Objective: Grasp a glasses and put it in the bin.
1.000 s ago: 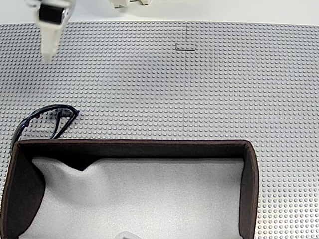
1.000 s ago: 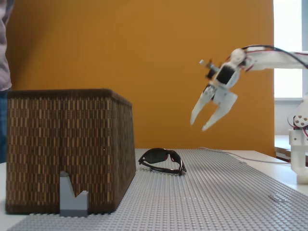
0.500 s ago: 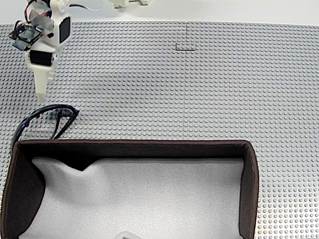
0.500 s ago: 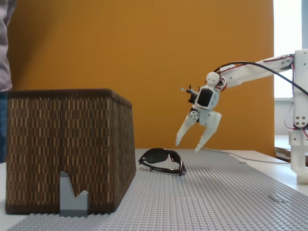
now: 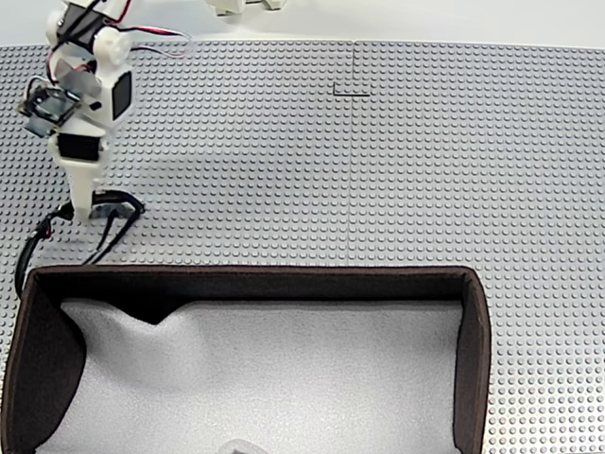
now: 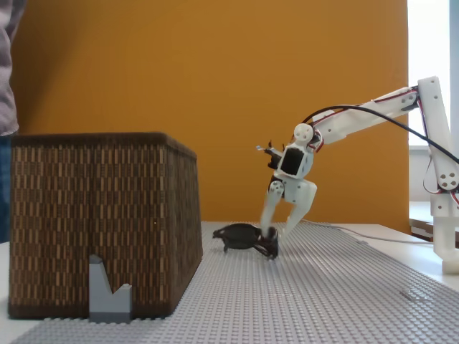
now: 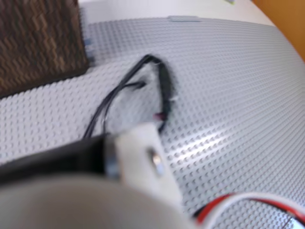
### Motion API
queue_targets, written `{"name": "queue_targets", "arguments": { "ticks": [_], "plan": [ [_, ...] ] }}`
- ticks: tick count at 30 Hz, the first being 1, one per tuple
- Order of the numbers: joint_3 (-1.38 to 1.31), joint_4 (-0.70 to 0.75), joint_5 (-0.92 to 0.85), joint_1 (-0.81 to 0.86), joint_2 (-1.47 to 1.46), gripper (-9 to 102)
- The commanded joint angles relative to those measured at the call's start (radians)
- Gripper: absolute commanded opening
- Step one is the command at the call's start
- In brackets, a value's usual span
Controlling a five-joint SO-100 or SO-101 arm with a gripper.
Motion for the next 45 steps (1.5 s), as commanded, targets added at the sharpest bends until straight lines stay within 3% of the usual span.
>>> {"name": "queue_targets", "arguments": {
  "ticks": [1,8,24,32,38,45],
  "plan": [
    [-0.035,-0.002,-0.008,0.026,0.009,0],
    [-0.035,0.008,-0.006,0.034,0.052,-1],
    [0.057,0.054,0.0,0.037,0.526,-1],
    [0.031,0.08,0.032,-0.055,0.744,-1],
    [-0.104,0.098,0.086,-0.184,0.676,-1],
    [-0.393,0.087,0.173,-0.313,0.331,-1]
  ]
}}
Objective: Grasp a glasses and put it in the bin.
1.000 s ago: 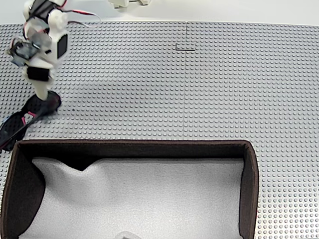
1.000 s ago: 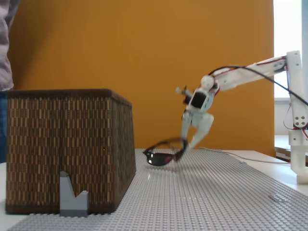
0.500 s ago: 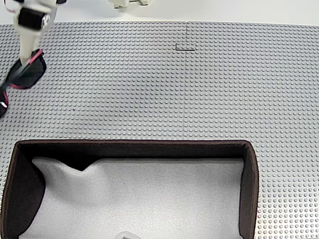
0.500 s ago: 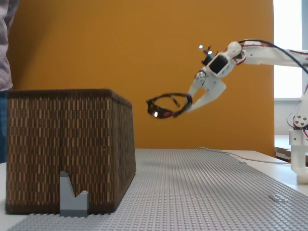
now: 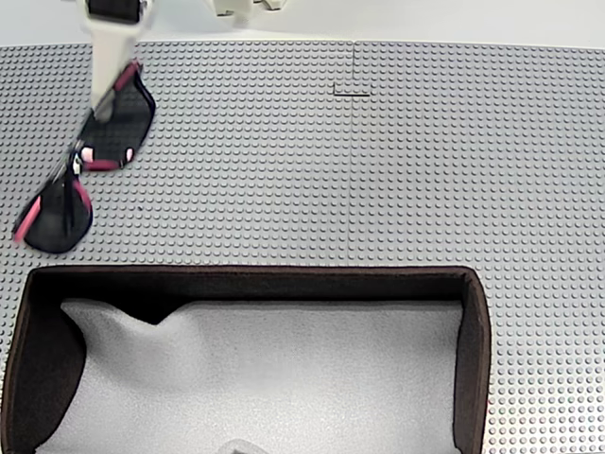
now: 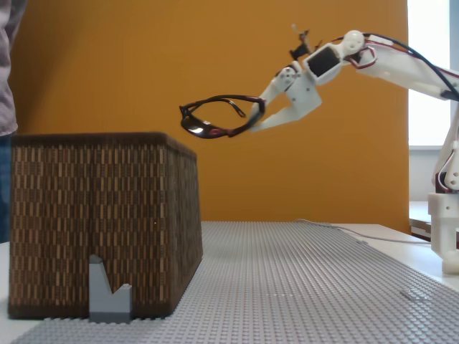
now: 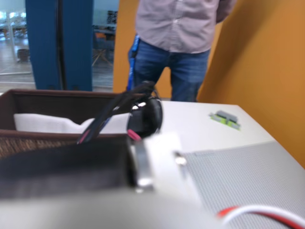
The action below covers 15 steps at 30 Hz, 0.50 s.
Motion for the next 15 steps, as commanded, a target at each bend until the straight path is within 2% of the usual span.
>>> {"name": "queue_targets", "arguments": {
  "ticks": [1,13,14,15],
  "plan": [
    [-0.155,0.003,0.038,-0.028,-0.129,-1],
    [-0.643,0.126,0.097,-0.035,-0.598,-1],
    [-0.704,0.152,0.098,-0.034,-0.644,-1],
    [-1.008,0.288,0.115,-0.031,-0.824,-1]
  ]
}}
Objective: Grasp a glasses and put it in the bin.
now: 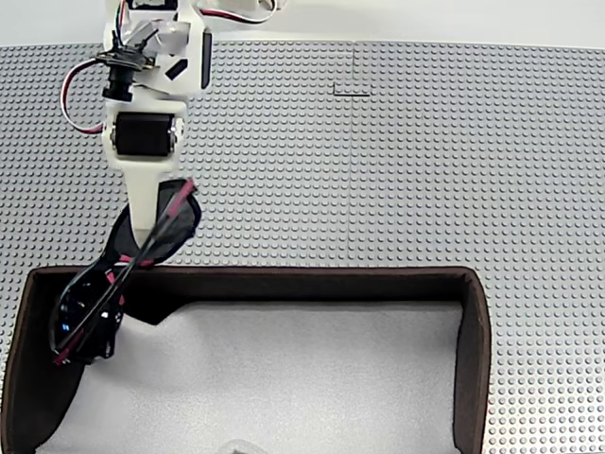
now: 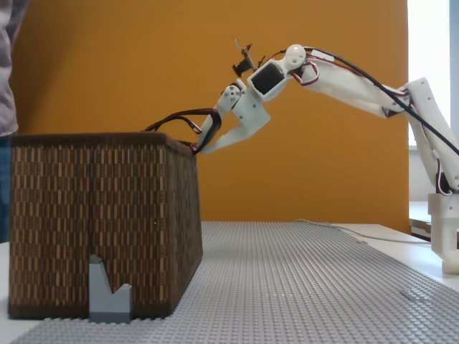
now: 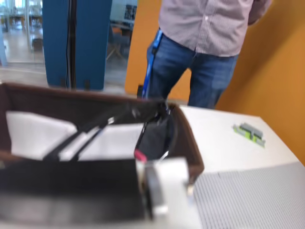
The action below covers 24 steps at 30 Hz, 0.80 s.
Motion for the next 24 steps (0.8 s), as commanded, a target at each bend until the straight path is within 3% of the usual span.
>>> {"name": "queue_targets", "arguments": {
  "ticks": [1,8,11,16,24],
  "plan": [
    [-0.422,0.187,0.023,0.028,-0.207,-1],
    [-0.663,0.201,-0.017,-0.067,-0.308,1],
    [-0.73,0.19,-0.026,-0.1,-0.364,21],
    [-0.89,0.215,-0.058,-0.144,-0.471,22],
    [-0.89,0.301,-0.055,-0.094,-0.391,22]
  ]
}}
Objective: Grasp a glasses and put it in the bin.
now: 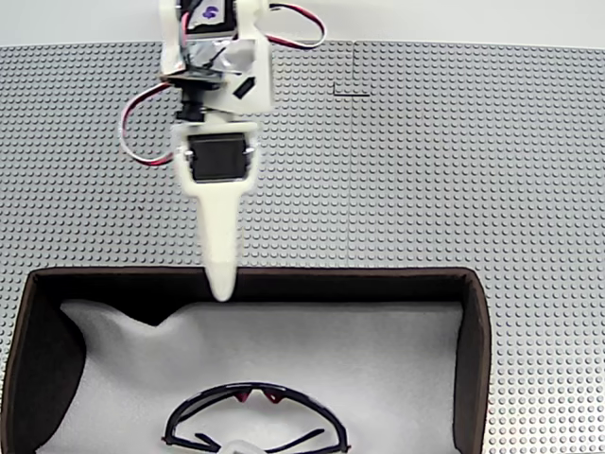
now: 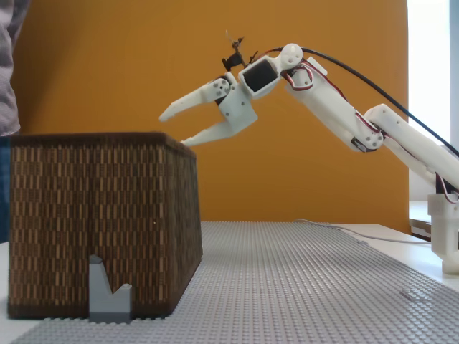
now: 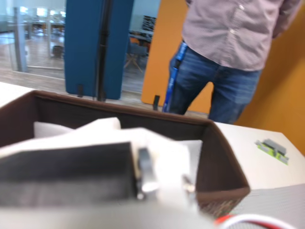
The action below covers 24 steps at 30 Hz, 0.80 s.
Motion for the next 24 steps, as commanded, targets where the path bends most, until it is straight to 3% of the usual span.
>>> {"name": "queue_targets", "arguments": {
  "ticks": [1,8,15,24],
  "plan": [
    [-0.052,0.078,0.0,0.048,0.118,22],
    [-0.052,0.272,-0.051,0.172,0.468,21],
    [-0.052,0.337,-0.163,0.114,0.893,21],
    [-0.052,0.483,-0.199,0.101,1.193,21]
  ]
}}
